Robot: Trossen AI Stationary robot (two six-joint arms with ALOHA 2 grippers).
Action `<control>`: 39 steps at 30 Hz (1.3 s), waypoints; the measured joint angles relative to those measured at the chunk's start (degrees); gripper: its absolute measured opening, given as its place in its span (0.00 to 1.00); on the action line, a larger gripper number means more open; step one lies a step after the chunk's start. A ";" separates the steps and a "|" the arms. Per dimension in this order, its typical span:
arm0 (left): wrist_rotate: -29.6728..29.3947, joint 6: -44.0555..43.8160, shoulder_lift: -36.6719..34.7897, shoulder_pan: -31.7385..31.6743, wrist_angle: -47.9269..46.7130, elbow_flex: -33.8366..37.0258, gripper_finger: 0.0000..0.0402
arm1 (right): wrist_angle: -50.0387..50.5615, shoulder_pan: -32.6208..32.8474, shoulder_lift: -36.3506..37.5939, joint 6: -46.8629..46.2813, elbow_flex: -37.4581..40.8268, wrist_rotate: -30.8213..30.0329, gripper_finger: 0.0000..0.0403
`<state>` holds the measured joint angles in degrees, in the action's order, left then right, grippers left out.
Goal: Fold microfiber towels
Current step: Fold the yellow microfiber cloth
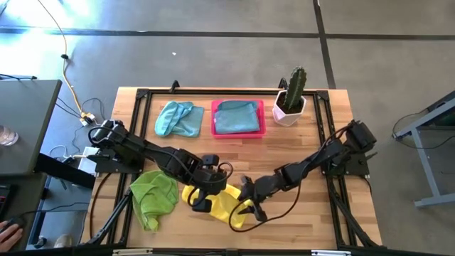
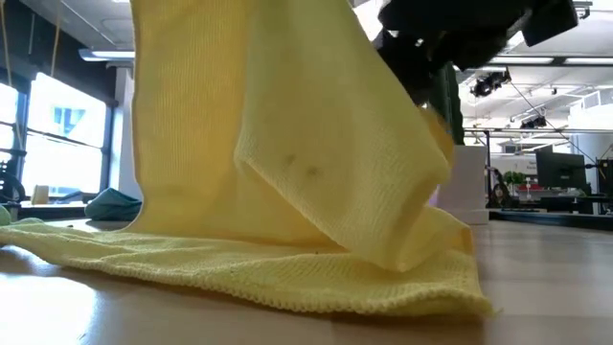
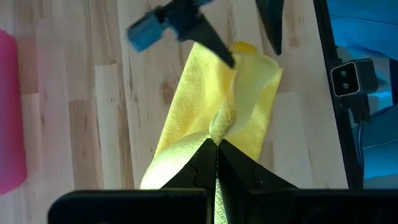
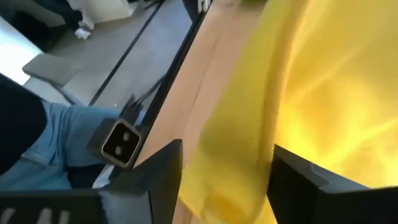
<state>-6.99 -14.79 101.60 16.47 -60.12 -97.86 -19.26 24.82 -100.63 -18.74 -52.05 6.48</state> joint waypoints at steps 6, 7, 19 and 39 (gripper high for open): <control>-0.12 -0.02 -0.02 0.00 -0.13 0.00 0.00 | 2.07 1.16 0.10 -3.09 0.00 0.05 0.30; 0.02 -0.03 -0.02 0.00 -0.13 0.00 0.00 | 2.00 1.33 0.18 -3.49 0.00 0.05 0.26; 6.63 -3.06 -0.02 0.13 -0.15 -0.02 0.00 | 8.54 1.87 2.07 -9.78 0.00 -0.05 0.01; -9.86 15.39 -0.02 -5.93 -3.91 -0.07 0.00 | 42.48 -6.04 22.78 -9.82 0.00 -19.66 0.00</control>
<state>-16.85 0.60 101.58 10.54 -64.03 -97.93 23.22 18.78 -77.85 -28.56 -52.05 -13.18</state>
